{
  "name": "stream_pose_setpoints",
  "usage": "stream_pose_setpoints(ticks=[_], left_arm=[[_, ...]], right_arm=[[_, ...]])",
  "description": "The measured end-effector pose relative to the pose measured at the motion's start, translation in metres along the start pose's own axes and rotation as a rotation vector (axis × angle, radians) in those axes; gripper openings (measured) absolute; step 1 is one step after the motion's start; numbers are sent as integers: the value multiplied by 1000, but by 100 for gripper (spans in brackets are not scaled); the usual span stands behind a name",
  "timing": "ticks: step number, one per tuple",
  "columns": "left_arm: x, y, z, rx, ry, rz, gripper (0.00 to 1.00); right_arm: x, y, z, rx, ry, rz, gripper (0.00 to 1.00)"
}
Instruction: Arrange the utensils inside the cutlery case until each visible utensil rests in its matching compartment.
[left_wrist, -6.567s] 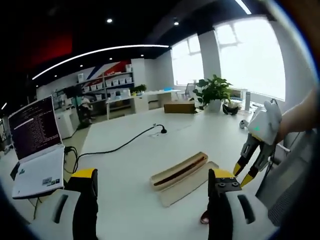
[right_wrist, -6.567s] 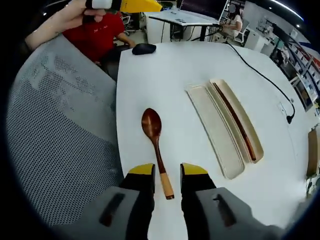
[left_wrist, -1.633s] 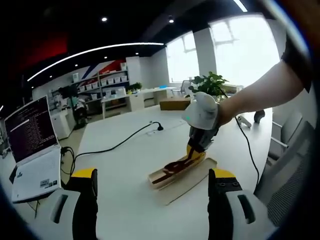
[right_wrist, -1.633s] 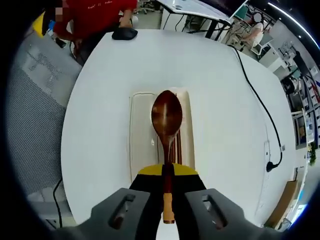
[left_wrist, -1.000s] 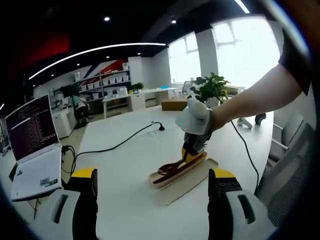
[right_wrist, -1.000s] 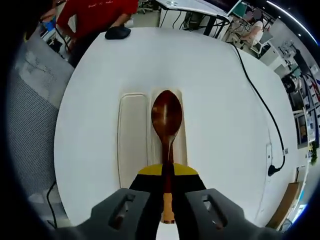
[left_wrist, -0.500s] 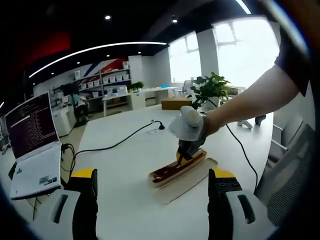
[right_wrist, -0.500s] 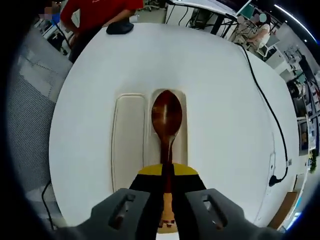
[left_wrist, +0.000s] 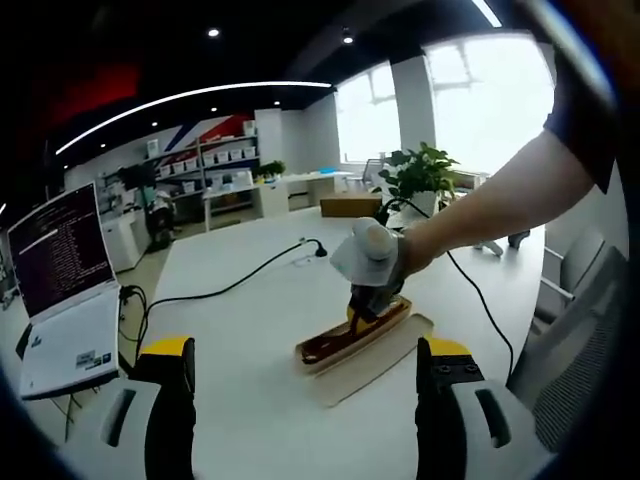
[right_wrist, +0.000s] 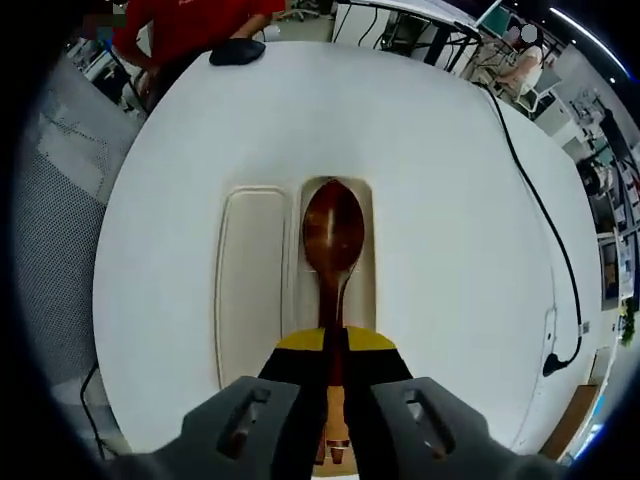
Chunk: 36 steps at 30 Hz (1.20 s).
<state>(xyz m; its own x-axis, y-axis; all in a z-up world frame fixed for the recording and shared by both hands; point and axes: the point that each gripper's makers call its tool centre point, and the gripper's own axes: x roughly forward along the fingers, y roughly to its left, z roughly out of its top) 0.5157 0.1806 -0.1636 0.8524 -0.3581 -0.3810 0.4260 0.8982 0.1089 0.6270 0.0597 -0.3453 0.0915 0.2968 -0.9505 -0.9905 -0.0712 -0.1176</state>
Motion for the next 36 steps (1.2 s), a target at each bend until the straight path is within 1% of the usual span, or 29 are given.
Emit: stream_pose_setpoints(ticks=[4, 6, 8, 10, 11, 12, 14, 16, 19, 21, 27, 30, 32, 36], left_arm=[[0, 2, 1, -4, -3, 4, 94], [0, 2, 2, -4, -6, 5, 94], [1, 2, 2, -6, -8, 5, 94], [1, 3, 2, -7, -7, 6, 94], [1, 3, 2, -6, -6, 5, 94], [1, 3, 1, -6, -5, 6, 94], [1, 3, 1, -5, -5, 5, 94], [1, 3, 1, -4, -3, 6, 94], [1, 3, 2, -7, -7, 5, 94], [1, 3, 2, -3, -8, 5, 94], [0, 2, 2, -3, -7, 2, 95], [0, 2, 5, -11, -22, 5, 96], [0, 2, 3, -13, -15, 4, 96], [2, -1, 3, -8, -11, -6, 96]], right_arm=[[2, 1, -1, 2, 0, 6, 1], [3, 2, -2, 11, 4, 21, 1], [4, 1, -3, 8, 1, 16, 2], [4, 1, -2, 19, -6, 19, 2], [5, 2, -2, 22, -16, 32, 2], [5, 3, -4, 37, -7, 35, 2], [2, 0, -7, 32, -8, 22, 3], [-1, -1, -8, 40, -14, 13, 4], [-7, -4, -9, 77, -40, 1, 11], [-9, -6, -11, 87, -40, -1, 11], [-27, -11, -10, 164, -108, -46, 15], [-35, -14, -14, 199, -131, -77, 17], [-39, -15, -15, 229, -154, -93, 19], [-54, -16, -20, 294, -201, -148, 23]])
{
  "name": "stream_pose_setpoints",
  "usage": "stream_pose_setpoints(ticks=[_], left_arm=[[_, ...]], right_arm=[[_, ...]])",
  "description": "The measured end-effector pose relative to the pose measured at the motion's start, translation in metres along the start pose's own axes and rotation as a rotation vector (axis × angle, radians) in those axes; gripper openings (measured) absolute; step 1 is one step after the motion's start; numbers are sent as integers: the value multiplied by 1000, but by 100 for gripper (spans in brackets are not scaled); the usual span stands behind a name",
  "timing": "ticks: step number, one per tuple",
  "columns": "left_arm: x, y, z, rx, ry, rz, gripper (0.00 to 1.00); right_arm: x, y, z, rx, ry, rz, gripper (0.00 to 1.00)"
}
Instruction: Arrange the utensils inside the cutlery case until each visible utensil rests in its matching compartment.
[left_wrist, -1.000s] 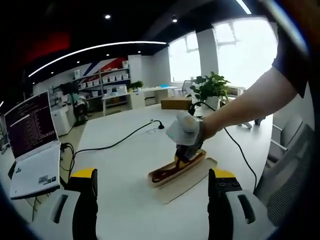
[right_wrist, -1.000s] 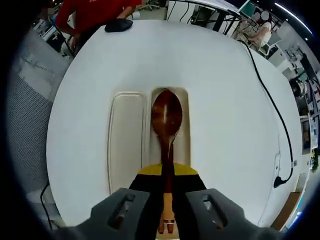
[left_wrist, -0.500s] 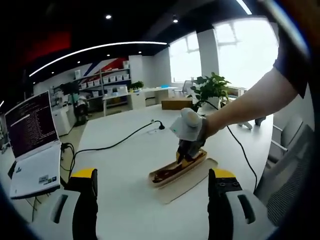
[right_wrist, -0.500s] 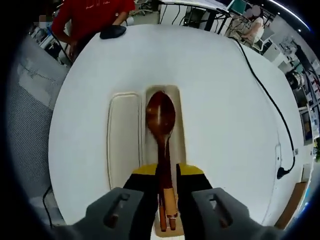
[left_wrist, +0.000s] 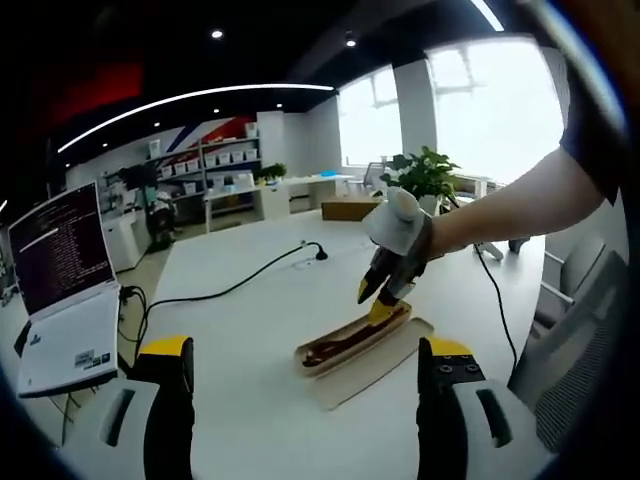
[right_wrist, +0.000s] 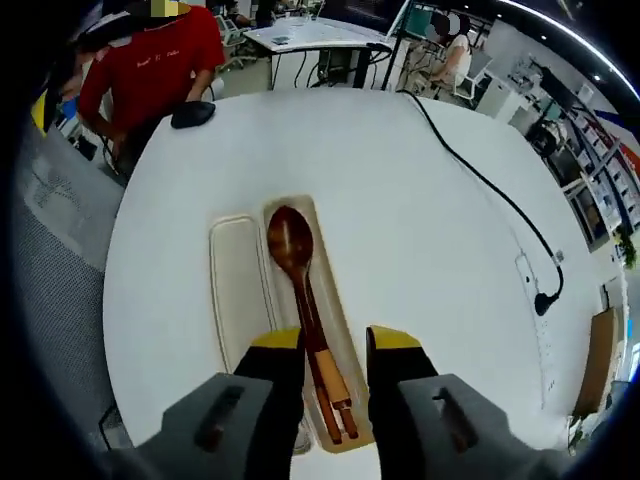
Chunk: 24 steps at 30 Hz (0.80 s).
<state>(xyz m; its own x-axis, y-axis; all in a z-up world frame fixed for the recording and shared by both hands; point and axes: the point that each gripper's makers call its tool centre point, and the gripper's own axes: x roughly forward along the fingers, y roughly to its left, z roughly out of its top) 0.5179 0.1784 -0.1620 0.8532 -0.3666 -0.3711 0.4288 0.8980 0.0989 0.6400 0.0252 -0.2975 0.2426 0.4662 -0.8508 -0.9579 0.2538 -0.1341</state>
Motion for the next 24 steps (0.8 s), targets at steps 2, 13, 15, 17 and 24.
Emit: stream_pose_setpoints(ticks=[2, 13, 15, 17, 24], left_arm=[[0, -1, 0, -1, 3, -3, 95], [-1, -5, 4, 4, -9, -13, 95], [-1, -6, 5, 1, -13, -18, 95], [-1, -9, 6, 4, -17, -24, 95], [-1, -16, 10, 14, -29, -43, 95]], right_arm=[[-10, 0, -1, 73, -42, -19, 25], [-66, 15, -20, 244, -145, -109, 30], [-77, 21, -27, 287, -155, -116, 31], [-88, 26, -35, 314, -166, -134, 31], [-117, 52, -66, 404, -158, -167, 33]])
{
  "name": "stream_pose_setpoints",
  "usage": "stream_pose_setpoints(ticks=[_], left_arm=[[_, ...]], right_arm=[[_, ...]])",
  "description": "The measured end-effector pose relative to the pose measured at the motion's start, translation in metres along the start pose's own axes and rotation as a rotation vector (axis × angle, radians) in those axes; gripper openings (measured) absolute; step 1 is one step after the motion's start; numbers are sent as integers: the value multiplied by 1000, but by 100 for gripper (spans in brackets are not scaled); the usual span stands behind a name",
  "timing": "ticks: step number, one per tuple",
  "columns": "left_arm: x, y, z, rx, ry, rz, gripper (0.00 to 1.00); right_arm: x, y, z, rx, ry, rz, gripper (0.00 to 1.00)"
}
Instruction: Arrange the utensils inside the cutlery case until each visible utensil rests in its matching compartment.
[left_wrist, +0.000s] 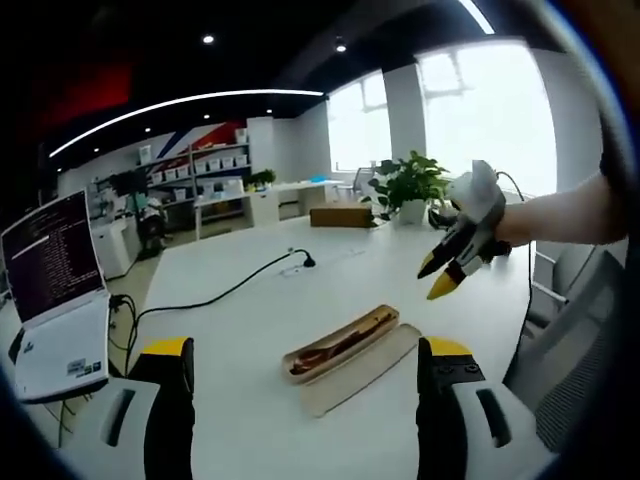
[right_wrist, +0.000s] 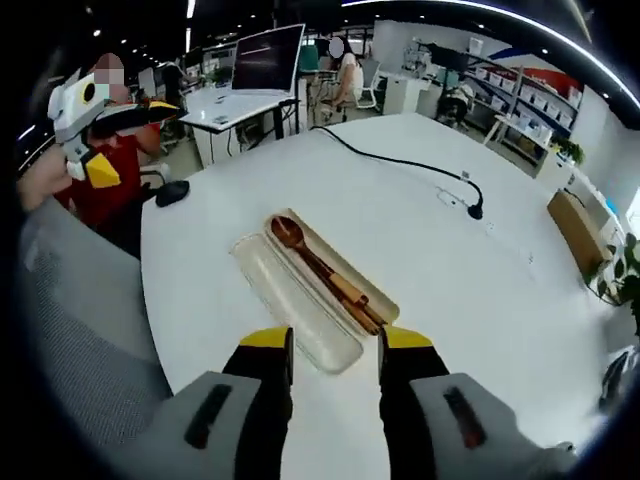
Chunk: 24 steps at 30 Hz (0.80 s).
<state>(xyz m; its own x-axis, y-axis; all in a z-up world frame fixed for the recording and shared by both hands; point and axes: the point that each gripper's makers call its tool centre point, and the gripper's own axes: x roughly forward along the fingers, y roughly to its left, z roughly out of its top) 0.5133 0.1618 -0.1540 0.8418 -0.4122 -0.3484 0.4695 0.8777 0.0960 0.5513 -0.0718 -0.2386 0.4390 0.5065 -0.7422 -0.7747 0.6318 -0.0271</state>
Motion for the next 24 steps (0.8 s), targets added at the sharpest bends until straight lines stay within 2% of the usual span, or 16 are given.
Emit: stream_pose_setpoints(ticks=[7, 16, 19, 24], left_arm=[[-1, 1, 6, -17, -24, 5, 95], [-5, -15, 10, 6, -33, -33, 95], [-11, -13, 21, -43, -66, -39, 95], [-23, -11, 42, -38, -105, -80, 95]], right_arm=[[-26, 14, -21, 80, -12, -42, 34], [-56, 30, -13, 112, -82, -82, 34], [-67, 30, -15, 126, -92, -105, 34], [-81, 31, -17, 142, -99, -144, 35]])
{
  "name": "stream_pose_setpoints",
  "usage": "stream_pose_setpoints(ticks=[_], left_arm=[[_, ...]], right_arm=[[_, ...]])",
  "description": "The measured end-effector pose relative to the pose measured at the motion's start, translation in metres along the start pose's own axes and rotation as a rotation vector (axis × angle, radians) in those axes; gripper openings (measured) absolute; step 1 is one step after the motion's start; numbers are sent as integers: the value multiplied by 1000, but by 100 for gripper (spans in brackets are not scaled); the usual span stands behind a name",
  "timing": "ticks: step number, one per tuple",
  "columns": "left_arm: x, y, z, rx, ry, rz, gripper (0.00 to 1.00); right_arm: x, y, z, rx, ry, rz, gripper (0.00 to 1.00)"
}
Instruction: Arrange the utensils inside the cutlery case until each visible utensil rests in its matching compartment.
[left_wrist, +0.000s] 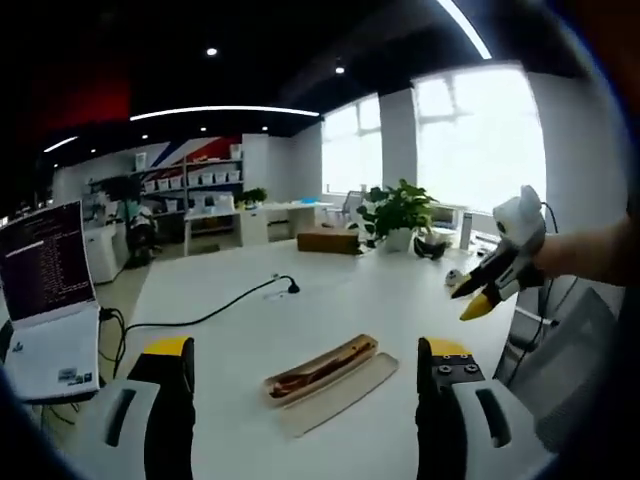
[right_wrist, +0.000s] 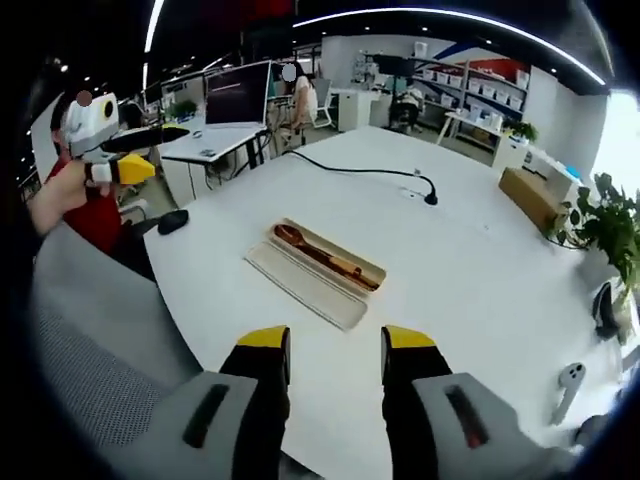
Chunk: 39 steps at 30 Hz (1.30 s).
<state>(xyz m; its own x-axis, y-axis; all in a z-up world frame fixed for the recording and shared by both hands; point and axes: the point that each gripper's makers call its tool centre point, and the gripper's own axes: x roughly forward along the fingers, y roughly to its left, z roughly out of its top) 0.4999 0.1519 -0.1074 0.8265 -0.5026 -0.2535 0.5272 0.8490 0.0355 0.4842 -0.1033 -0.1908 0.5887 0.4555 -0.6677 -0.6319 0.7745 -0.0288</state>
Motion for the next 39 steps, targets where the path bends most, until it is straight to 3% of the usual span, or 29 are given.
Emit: stream_pose_setpoints(ticks=[3, 5, 9, 13, 15, 18, 22, 27, 29, 31, 34, 39], left_arm=[[-6, 11, 6, 30, -20, 3, 95], [-9, 14, 5, 50, -53, -56, 95], [-14, 30, -23, 48, 9, -71, 95], [-13, 26, -45, 74, 58, -166, 95], [-10, 15, -59, 79, 94, -252, 95], [1, 14, -72, 110, 108, -278, 95], [23, 15, -103, 199, 185, -306, 95], [51, 11, -131, 185, 199, -351, 90], [57, 10, -149, 174, 254, -369, 85], [64, 10, -167, 171, 308, -381, 89], [76, 14, -176, 207, 307, -362, 88], [86, 8, -195, 215, 361, -403, 88]], right_arm=[[-5, 3, 0, 8, -7, -22, 35], [-3, 7, -3, 10, 0, -28, 35], [-4, 11, -2, 16, -12, -43, 35], [-3, 14, -10, 12, -1, -48, 37], [0, 13, -17, -12, 33, -40, 37], [6, 10, -22, -71, 67, -19, 37], [20, 2, -25, -186, 114, 15, 38], [47, -1, -36, -249, 133, 111, 37], [55, -4, -43, -293, 152, 134, 38], [68, -11, -52, -283, 173, 154, 38], [86, -12, -60, -333, 175, 213, 35], [110, -15, -66, -351, 206, 251, 38]])
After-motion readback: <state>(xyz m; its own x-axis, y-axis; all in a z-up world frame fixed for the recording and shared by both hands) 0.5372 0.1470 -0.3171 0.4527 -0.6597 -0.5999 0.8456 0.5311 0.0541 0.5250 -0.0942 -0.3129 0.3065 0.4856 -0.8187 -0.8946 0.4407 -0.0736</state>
